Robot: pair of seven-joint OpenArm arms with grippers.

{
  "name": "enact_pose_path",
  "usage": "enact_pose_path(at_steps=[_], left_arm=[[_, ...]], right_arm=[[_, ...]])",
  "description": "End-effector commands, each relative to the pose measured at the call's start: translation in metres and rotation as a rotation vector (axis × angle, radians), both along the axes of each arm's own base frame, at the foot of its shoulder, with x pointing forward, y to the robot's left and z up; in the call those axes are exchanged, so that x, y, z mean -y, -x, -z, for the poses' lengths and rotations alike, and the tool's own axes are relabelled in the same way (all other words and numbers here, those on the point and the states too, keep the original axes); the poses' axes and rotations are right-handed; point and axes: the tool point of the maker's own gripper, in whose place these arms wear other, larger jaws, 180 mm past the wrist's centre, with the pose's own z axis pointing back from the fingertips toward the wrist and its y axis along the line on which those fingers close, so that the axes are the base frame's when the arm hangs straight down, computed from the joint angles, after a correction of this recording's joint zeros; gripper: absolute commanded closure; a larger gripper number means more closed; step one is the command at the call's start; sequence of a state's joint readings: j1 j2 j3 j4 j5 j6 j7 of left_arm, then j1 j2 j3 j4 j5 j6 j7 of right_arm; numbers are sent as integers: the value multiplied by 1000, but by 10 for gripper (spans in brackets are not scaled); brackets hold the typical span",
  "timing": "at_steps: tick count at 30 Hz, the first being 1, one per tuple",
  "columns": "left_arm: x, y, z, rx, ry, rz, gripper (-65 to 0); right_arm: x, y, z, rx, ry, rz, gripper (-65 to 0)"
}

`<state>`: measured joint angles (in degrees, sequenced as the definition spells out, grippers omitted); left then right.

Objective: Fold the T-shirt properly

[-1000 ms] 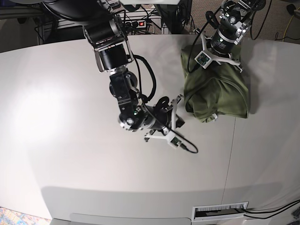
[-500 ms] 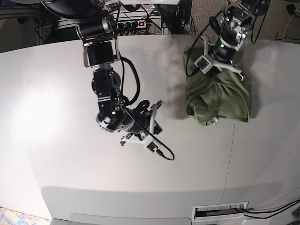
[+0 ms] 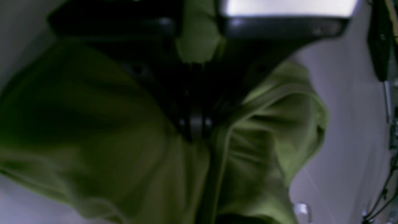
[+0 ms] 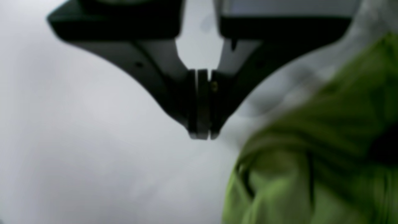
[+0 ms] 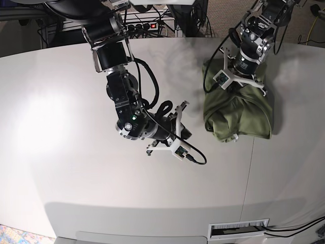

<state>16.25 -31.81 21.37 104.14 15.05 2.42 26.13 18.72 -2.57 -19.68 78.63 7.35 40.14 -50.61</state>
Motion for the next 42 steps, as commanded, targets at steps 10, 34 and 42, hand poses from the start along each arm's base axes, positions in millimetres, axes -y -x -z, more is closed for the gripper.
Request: enact_pose_path(at_steps=[10,34,42], left_arm=[[-31,-48,6,67,-66,-24,0],[-32,-115,-80,230,-37,-127,0],[-1,-67,-91,183,91,-107,0]], right_arm=[[54,-31,-15,-14,-24,191,0],[113,-24,-30,-48,41,252,0],[147,4,-10,-105,91,259,0]])
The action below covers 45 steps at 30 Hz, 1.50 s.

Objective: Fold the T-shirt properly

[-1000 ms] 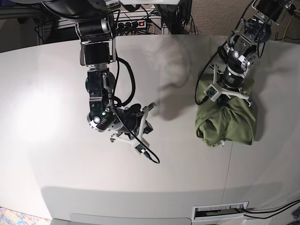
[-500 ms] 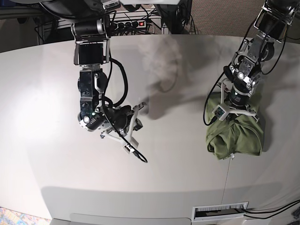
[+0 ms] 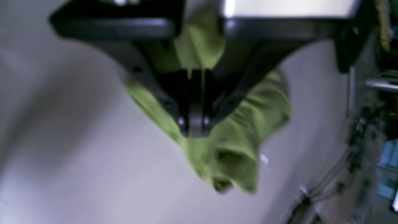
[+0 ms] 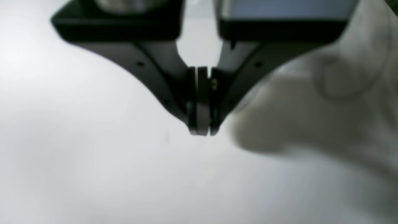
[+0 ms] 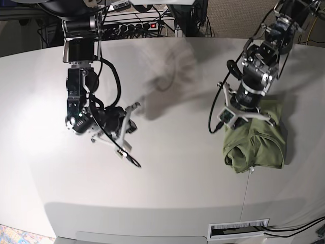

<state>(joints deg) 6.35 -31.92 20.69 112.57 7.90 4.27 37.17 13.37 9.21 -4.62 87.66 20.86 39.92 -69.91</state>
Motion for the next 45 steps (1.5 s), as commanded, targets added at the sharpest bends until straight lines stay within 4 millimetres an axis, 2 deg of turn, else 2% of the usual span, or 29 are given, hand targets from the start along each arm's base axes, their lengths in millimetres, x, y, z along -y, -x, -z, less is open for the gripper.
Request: enact_pose_path(at_steps=[1,6,10,18,25,30,34,38,45], left_arm=[[-5,-4,-18,62,6,-19,0],[-21,29,-18,30,52,-96,0],[-36,60,-15,-64,190,-179,0],[-63,114,-13,-168,264,-289,0],[-63,158,9,-302,262,-319,0],[-60,193,23,-401,273,-352,0],[-53,218,25,-464,288,-369,0],[-48,243,25,-529,288,-377,0],[-48,289,33,-658,275,-403,0]], right_arm=[[1,-11,-21,74,-17,-6,0],[13,23,-17,69,-4,-26,0],[30,49,-12,62,-2,24,0],[57,98,-29,93,-93,149,0],[87,143,-29,62,-27,225,0],[96,183,-33,20,1,249,0],[109,209,-36,-16,48,272,0],[123,238,-30,-86,86,306,0],[122,299,-16,-248,97,311,0]])
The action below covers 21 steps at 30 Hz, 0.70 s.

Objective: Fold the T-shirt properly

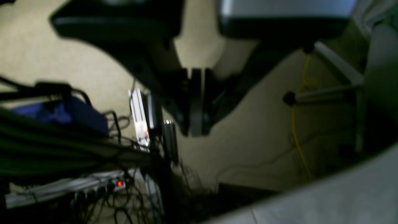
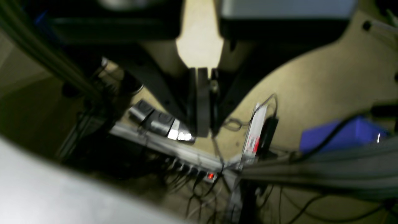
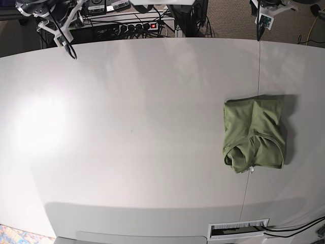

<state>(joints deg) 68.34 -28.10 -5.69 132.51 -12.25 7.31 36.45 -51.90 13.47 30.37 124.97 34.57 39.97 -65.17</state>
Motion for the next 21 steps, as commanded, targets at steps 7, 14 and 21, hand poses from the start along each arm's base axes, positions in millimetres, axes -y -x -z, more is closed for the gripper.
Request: enact_pose_path(at_steps=[7,14,21], left_arm=[[-3,50,39,-144,76,-70,0],[4,89,100,-265,204,-143,0],[0,95,160,-323,255,-211,0]], right_arm=[[19,52,29,-110,-39,108,0],[26,107,85,-287,-113,258,0],[-9,110,157,-344,-119,111,0]])
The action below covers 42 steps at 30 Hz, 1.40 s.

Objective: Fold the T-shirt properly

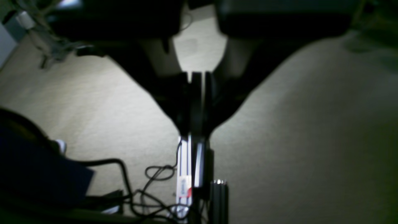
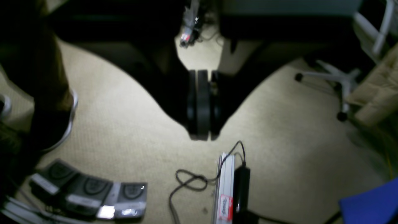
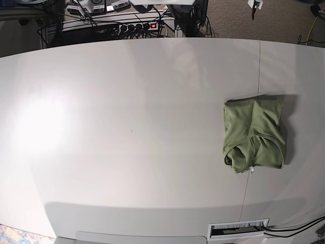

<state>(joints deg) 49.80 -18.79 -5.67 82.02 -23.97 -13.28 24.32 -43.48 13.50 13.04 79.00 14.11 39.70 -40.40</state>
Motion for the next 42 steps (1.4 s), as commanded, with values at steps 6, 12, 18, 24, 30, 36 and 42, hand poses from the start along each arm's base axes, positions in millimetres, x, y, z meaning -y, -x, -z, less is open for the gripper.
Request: enact_pose_path(at_steps=[6,12,18,24,30,36,42], left_arm=[[7,8,35,-42,57,-70,0],[2,-4,60,-17,37,-147,0],[1,-24,80,-7,29,-189,0],[29,-32,98,-30,47,-166,0],[69,-35,107,-9,73,-104,0],[89,-35,109,-11,67,-99,0],[91,-42,109,0,73,-103,0]], right_arm=[[-25,-2,52,-38,-59,-92,0],[-17,-14,93,-28,20,11,0],[-3,-31,114,10,161,55,0],[-21,-54,127,43,239,120,0],[-35,-67,130,59,264,158,0],[-11,-59,130,26,375,201,0],[-17,-57,130,16,355,260,0]])
